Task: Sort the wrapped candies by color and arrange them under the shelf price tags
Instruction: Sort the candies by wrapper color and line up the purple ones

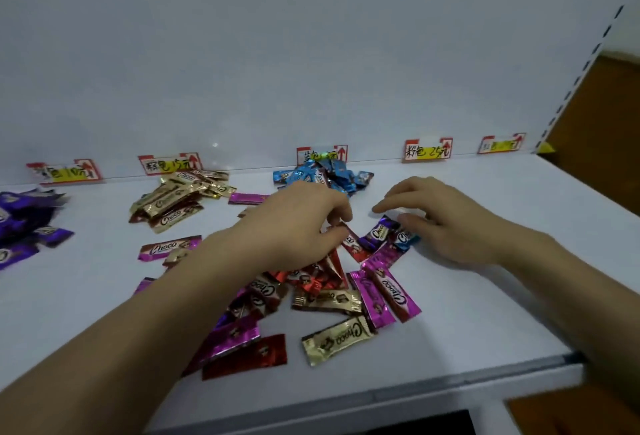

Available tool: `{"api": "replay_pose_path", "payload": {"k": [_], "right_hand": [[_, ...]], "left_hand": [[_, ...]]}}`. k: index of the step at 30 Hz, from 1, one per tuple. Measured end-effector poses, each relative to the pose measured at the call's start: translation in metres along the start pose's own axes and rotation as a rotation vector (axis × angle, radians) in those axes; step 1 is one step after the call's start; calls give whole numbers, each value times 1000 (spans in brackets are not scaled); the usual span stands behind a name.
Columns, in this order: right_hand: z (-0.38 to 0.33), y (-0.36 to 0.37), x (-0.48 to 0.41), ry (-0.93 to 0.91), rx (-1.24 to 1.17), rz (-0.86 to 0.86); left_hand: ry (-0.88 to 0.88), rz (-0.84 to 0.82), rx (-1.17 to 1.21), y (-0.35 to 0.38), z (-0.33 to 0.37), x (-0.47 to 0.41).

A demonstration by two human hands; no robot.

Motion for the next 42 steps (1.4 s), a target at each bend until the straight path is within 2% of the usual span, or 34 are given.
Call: {"api": "replay_pose_path", "payload": {"k": [5,8,14,18,22,28,30,34,37,42], "right_hand": [[-2,14,4,-29,14,4],[-9,13,2,-44,-19,21],[-24,-9,3,-43,-62,108],[-54,-31,2,-133,-136,190],[-94,-24,-10,-213,-286,144],[-134,-7,-31,-230,-409,107],[-136,-5,-39,-185,-485,112],[-144,-1,-54,-102,-565,108],[-158,5,-68,-76,-568,76],[-202,22,-104,-105,-609,-42]], "left_hand": [[-26,89,195,-15,-18,4],[5,95,216,-23,-18,12],[98,-29,35,-43,-19,61],[92,-151,60,-44,-36,103],[91,-258,9,-23,-59,126],[45,-258,19,-19,-77,140],[39,-180,57,-23,-78,144],[-92,129,267,-51,-81,154],[-254,373,540,-72,-100,172],[-587,626,568,-88,-167,223]]}}
Point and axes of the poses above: each hand's wrist, its own x-axis away from the middle knuckle, its own y-axis out of the palm, z = x × y, the point moved 9 cm from there along -x, towards the middle knuckle, and after that the axes turned 1 degree about y, right-handed, at the moved point
